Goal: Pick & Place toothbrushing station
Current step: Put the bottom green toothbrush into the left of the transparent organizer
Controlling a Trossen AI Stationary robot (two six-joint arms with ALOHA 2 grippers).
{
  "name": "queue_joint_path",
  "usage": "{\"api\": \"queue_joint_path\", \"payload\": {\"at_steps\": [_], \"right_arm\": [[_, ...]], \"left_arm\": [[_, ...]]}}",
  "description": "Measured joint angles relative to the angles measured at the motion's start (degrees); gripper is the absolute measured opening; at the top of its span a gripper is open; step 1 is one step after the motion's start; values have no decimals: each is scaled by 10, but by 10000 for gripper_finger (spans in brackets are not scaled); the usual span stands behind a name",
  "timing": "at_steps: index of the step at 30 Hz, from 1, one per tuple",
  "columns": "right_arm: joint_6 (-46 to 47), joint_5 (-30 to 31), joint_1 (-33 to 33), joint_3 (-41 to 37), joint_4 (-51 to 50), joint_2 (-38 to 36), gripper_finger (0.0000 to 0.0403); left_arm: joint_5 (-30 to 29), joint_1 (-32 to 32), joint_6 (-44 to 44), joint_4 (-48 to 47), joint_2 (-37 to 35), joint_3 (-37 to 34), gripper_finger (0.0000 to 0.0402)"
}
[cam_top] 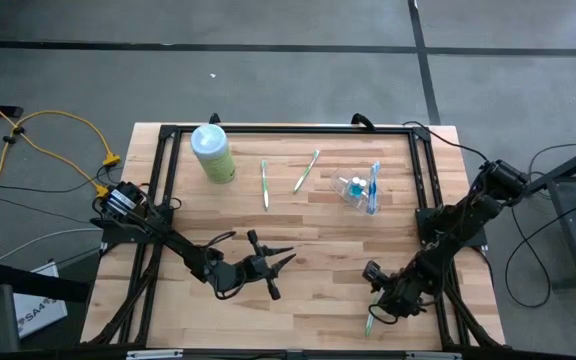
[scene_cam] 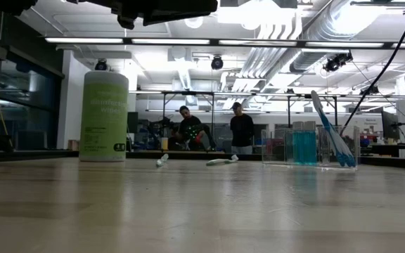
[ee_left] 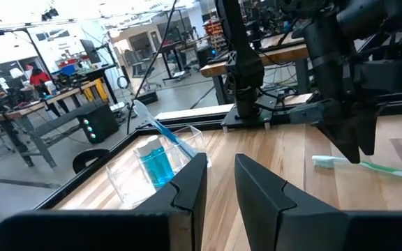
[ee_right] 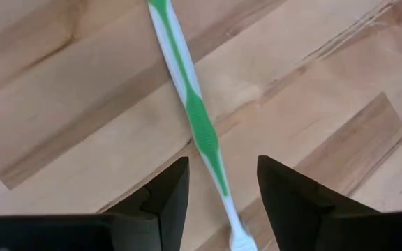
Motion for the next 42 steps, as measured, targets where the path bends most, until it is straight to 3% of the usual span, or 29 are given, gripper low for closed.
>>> {"api": "queue_joint_path", "payload": {"at_steps": [13,31,42], "right_arm": [[-30,-34,-12,2,5,54,156],[-44,-17,-19,1,-4,51,17],[-25,-11,-19,1,-3,51,9]], "left_arm": [[0,-9,0,1,0,0,70],[2,-12,0,5,0,0,70],[2,-12,0,5,0,0,70]]}}
